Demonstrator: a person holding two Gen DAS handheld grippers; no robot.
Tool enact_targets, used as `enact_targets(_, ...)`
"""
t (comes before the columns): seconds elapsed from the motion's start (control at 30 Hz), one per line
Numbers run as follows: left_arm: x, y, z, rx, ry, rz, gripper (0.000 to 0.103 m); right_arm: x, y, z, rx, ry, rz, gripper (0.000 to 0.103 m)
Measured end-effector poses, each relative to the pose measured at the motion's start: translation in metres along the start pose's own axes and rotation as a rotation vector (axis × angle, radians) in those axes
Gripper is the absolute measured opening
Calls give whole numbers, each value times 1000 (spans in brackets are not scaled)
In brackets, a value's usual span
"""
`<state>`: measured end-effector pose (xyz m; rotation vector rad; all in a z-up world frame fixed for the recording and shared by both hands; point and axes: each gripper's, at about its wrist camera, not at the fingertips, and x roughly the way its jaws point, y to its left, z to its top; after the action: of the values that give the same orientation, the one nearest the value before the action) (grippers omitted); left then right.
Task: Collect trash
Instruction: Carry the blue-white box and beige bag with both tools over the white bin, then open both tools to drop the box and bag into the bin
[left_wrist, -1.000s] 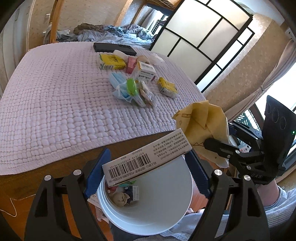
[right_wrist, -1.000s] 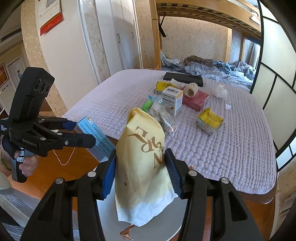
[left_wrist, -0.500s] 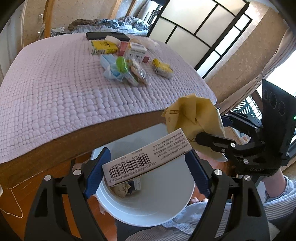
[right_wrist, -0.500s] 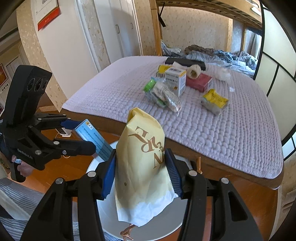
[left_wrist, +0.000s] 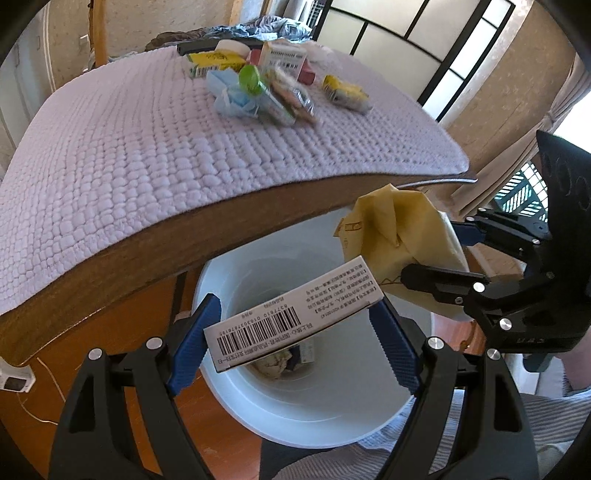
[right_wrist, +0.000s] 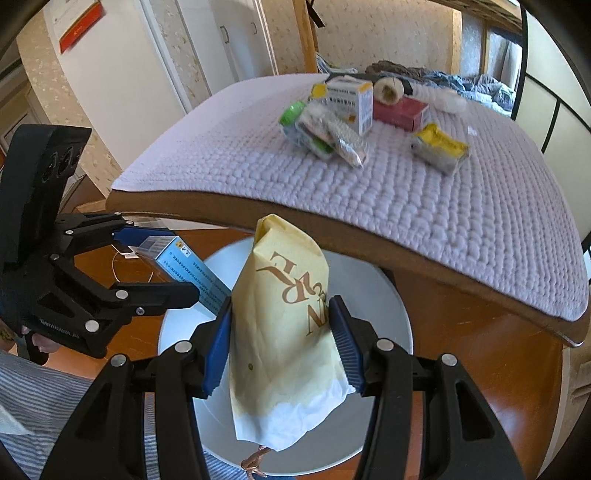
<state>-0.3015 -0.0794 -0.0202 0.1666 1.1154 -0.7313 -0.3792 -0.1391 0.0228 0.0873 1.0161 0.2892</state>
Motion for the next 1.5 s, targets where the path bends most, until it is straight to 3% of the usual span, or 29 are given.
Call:
enact_targets(0.9, 55, -8, -12, 65, 88, 103, 84, 53, 5, -8, 22, 98, -21, 51)
enact_targets(1.0, 62, -8, -13, 76, 105, 101, 85, 61, 7, -13, 27, 122, -51, 59)
enact_targets(1.1, 69, -5, -14, 66, 123, 105, 87, 60, 5, -15, 58, 107, -47, 81)
enact_targets(1.23, 68, 3, -15, 25, 132, 58, 87, 56, 3, -14, 86, 99, -46, 82)
enact_targets(1.37, 47, 1, -8, 40, 82, 64, 88, 35, 8, -2, 71, 50, -52, 82)
enact_targets(1.47, 4, -1, 10, 51, -59, 33, 88, 5, 12, 13, 37, -47, -69, 85)
enact_targets(1.5, -6, -1, 16, 49, -98, 32, 90, -8, 12, 23, 24, -101, -97, 91)
